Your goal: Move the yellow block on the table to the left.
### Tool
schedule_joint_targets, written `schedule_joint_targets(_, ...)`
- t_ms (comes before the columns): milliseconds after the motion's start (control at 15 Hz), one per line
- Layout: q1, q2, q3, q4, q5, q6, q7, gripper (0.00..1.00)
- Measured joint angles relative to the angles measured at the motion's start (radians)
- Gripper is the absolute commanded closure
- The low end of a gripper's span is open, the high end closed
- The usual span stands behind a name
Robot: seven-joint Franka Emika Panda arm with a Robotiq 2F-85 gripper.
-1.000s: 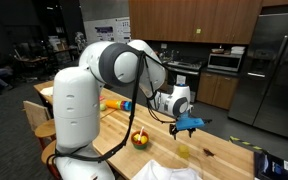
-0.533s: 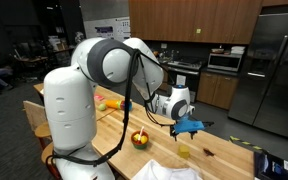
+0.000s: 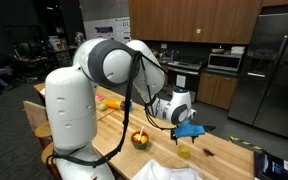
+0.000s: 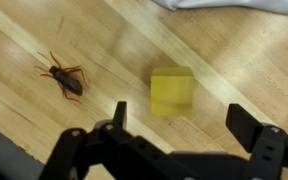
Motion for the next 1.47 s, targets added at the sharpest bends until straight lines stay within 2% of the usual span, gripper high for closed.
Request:
schedule_joint_targets(200, -0.007, 0.023, 0.002, 0.004, 0.049, 0.001, -0.033, 0.00)
schedule_joint_targets(467, -0.036, 0.064, 0.036, 0.025, 0.216, -0.002, -0.201, 0.00)
schedule_joint_targets(600, -0.046, 0.085, 0.045, 0.041, 0.247, -0.003, -0.245, 0.00)
schedule_joint_targets(1467, -0.054, 0.216, 0.039, 0.143, 0.151, -0.002, -0.259, 0.00)
